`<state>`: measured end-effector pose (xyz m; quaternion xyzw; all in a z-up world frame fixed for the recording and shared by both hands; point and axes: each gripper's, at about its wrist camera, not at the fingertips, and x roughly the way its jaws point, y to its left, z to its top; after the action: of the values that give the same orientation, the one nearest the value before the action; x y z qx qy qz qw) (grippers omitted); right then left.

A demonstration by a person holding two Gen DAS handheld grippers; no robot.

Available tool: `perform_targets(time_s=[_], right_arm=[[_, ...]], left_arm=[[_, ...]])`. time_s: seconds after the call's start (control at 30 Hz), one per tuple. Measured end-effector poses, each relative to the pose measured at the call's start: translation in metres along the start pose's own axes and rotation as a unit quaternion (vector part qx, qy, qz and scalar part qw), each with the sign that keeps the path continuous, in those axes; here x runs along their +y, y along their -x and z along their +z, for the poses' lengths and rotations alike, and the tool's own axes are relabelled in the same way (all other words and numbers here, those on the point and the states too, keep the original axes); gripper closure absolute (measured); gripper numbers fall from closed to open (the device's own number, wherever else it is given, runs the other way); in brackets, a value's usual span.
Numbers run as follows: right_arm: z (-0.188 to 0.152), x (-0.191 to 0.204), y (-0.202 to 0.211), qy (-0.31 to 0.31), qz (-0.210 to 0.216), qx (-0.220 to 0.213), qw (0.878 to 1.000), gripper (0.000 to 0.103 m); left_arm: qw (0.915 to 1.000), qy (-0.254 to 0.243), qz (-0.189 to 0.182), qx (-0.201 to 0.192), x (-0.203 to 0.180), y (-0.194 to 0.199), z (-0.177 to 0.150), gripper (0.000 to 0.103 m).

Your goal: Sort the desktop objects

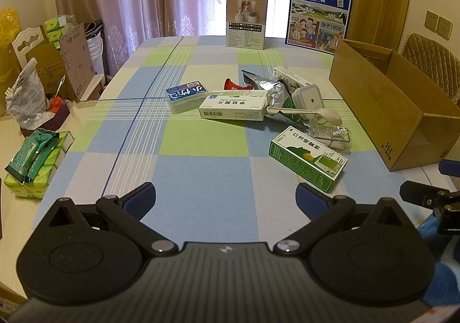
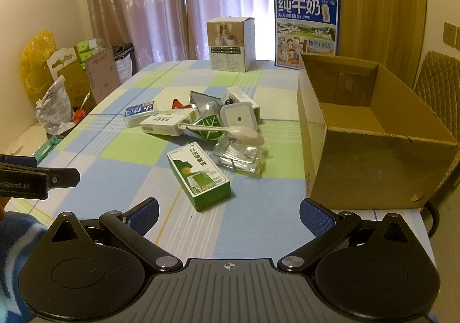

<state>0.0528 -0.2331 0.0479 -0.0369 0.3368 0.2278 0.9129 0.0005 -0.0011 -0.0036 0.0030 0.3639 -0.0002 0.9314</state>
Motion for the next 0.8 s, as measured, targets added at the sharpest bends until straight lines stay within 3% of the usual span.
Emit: perform_targets(time_s=[0.27, 0.4, 0.63, 0.8], right_arm=[[0.001, -0.003, -0.007, 0.0, 0.009, 0.023, 1.0, 0.002], [0.008, -0.003, -0.012, 0.003, 0.041, 0.04, 0.998, 0.002], [0.029, 0.014, -0.027, 0.086, 0.08, 0.035, 0.993, 0.002], [0.046, 0.023, -0.06, 0.136, 0.086, 0.053, 0.986, 0.002]], left_arm=[[0.9998, 0.012, -0.012, 0.007, 0.0, 0.0, -0.001, 0.001], [0.9995, 0.017, -0.023, 0.016, 0.002, -0.002, 0.001, 0.001], [0.9967, 0.04, -0.066, 0.026, 0.016, -0.003, 0.009, 0.001], [0.9987, 0.005, -0.05, 0.013, 0.027, -0.009, 0.022, 0.001]])
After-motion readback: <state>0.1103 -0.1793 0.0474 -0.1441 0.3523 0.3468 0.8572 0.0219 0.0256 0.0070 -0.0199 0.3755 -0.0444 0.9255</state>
